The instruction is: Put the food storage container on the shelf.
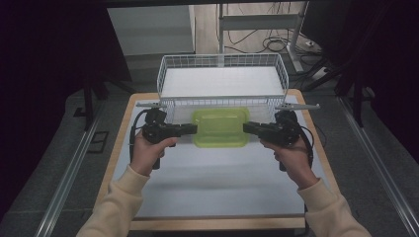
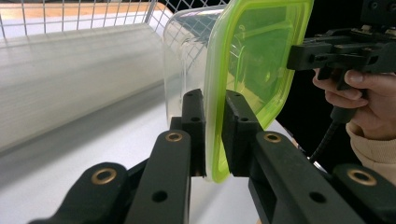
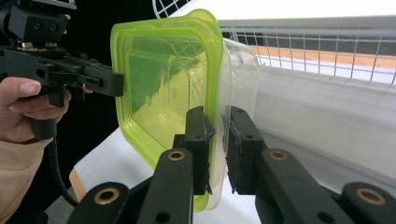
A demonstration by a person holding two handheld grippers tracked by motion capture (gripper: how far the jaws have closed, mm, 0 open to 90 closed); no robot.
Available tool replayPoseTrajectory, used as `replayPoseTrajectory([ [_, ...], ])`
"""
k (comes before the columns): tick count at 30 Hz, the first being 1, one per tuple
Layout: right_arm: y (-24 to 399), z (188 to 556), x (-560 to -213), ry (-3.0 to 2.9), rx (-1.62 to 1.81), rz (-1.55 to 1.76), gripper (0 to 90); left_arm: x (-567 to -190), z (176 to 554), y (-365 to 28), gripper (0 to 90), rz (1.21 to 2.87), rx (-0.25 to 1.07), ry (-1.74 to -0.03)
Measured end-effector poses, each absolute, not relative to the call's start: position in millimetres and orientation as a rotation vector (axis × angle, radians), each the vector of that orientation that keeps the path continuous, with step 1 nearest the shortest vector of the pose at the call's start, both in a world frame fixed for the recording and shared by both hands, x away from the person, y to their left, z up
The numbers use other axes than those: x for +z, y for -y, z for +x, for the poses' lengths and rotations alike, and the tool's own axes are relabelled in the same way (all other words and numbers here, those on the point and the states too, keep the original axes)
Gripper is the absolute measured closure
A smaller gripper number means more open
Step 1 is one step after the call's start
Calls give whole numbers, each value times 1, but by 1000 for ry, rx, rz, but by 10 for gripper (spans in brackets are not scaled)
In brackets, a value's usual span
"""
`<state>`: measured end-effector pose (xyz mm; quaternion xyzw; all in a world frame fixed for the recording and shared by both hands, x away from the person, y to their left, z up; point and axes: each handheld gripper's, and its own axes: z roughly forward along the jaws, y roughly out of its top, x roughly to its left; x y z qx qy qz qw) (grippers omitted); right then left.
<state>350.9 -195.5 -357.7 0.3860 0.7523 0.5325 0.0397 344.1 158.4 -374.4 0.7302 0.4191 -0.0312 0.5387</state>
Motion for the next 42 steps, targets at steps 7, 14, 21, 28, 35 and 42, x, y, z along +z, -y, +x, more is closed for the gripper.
replayPoseTrajectory([
  [7,195,356,-349,-2301,1633,1178,801,-362,350,-158,807,1738,-63,-995],
  [14,194,365,-339,-2287,1643,1184,801,-349,358,-159,807,1742,-48,-997],
  [21,192,372,-329,-2281,1641,1179,800,-335,362,-160,807,1755,-15,-992],
  [28,191,377,-323,-2275,1633,1179,799,-328,368,-159,808,1755,-3,-994],
  [35,189,383,-312,-2267,1628,1168,799,-318,375,-161,808,1745,0,-989],
  [42,188,392,-305,-2258,1640,1174,799,-310,382,-161,808,1752,15,-992],
])
